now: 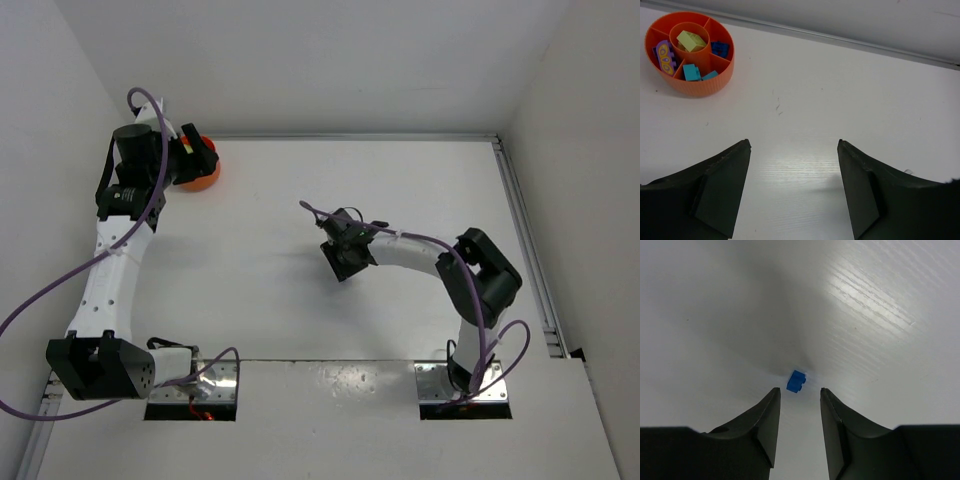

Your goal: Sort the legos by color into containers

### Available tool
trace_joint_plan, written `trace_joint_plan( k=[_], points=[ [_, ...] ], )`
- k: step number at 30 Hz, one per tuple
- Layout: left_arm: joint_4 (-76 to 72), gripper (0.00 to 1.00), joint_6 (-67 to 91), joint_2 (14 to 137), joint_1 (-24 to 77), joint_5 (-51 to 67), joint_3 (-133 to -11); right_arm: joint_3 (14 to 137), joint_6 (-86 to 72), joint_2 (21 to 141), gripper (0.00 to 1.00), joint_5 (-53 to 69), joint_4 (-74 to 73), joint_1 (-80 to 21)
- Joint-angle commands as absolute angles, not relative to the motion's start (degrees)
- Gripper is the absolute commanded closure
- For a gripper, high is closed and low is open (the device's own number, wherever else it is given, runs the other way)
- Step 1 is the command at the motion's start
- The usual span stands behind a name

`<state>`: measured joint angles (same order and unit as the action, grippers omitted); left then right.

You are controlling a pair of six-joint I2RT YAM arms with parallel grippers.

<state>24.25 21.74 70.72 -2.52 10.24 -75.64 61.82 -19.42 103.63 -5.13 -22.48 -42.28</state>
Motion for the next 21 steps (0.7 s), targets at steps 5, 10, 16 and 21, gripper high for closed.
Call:
trace_joint_plan(
  k=[5,10,16,21],
  points=[
    [24.0,0.24,23.0,68.4,-2.2,10.1,-75.8,64.4,-23.5,108.3,0.62,-12.9,-22.1,-44.4],
    [24.0,0.24,23.0,68.4,-2.2,10.1,-75.8,65.0,-23.5,110.0,0.65,-12.9,-22.6,-44.4],
    [24.0,0.24,23.0,68.4,-2.2,10.1,-75.2,64.4,-23.5,110.0,0.71,-11.8,-22.6,-44.4],
    [24.0,0.24,23.0,67.9,-2.2,10.1,-74.7,61.3,-23.5,106.3,0.70,-11.2,-20.8,-44.4]
  ],
)
